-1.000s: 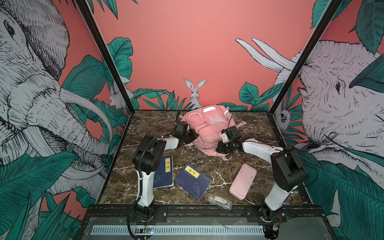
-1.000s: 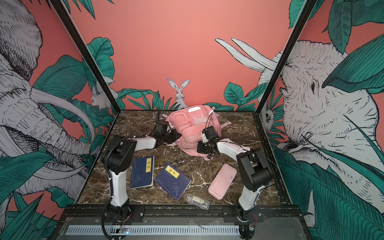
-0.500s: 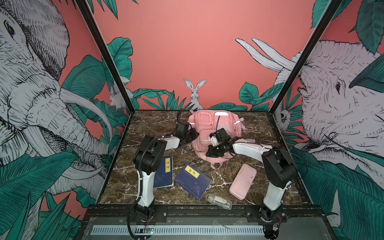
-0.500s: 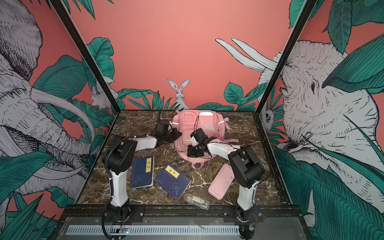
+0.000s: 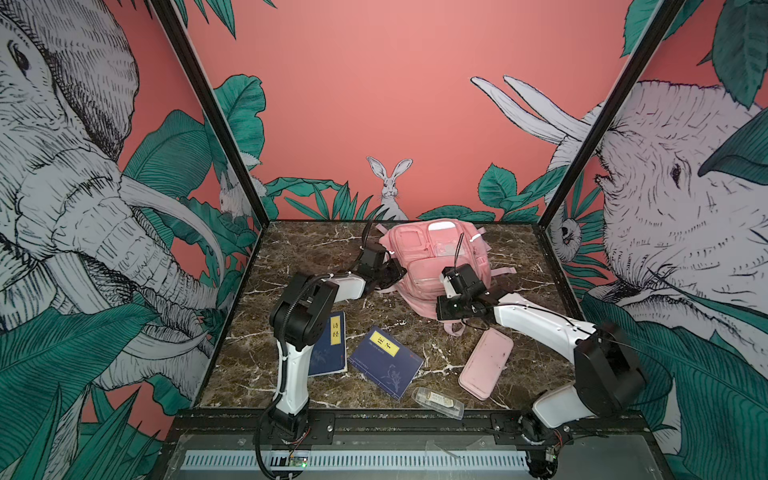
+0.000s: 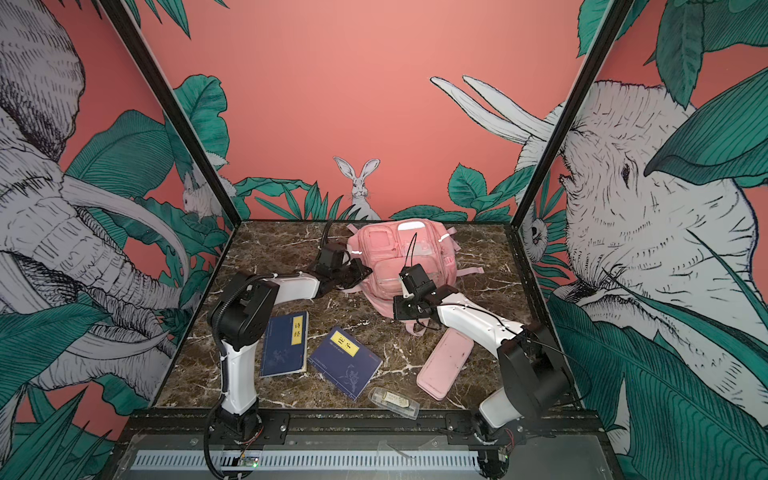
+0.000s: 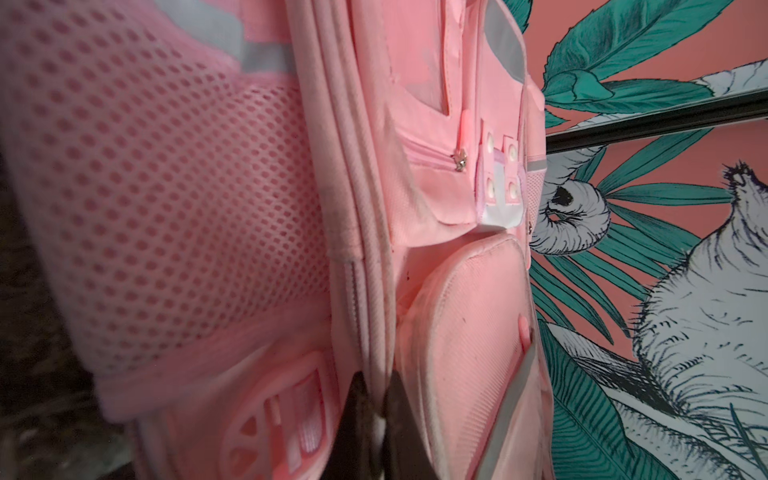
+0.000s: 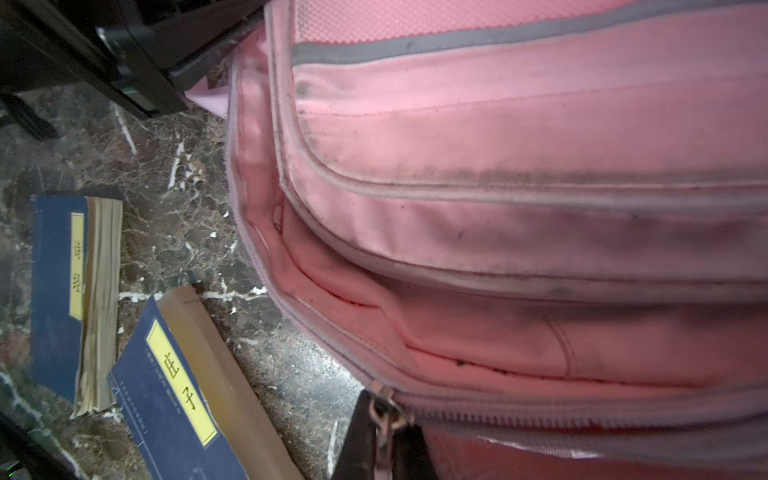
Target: Pack the student bag
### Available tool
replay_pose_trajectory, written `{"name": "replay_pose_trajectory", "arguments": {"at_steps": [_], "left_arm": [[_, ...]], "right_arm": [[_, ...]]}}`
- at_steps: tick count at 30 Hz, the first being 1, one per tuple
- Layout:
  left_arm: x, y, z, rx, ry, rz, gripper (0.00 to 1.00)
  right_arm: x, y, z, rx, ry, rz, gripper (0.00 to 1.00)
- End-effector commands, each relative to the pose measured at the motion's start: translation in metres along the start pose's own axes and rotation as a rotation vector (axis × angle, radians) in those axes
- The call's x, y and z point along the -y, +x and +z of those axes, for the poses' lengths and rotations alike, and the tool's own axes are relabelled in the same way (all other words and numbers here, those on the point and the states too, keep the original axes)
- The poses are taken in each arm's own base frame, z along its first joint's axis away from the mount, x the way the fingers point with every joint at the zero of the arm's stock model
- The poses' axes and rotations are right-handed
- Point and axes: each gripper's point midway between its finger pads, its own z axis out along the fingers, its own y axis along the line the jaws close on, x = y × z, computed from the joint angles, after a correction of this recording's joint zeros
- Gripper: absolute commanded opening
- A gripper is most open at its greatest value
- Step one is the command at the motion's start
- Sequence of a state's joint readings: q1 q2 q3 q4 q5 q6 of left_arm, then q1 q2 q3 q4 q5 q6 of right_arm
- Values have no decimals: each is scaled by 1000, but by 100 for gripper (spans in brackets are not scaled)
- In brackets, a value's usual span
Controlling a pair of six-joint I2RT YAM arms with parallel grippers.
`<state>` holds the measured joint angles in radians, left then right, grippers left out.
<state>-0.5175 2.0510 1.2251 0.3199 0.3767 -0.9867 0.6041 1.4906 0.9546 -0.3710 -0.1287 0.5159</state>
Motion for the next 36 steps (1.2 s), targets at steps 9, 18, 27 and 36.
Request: {"name": "replay_pose_trajectory", "arguments": {"at_steps": [9,18,27,36], "left_arm": [[30,-6,4,5,76,25,0],[29,-2,7,-7,80,19,0],[31,-3,7,-5,88,21,0],[34,-2,9,-9,100,14,0]], "right_arm": [[-15,-16,-2,92,-50,43,11],[-24,-17,8,92,-63,50,17],[-19,-12,-6,107,-44,49,19],[-12,3,-12,72,-33,49,28]]}}
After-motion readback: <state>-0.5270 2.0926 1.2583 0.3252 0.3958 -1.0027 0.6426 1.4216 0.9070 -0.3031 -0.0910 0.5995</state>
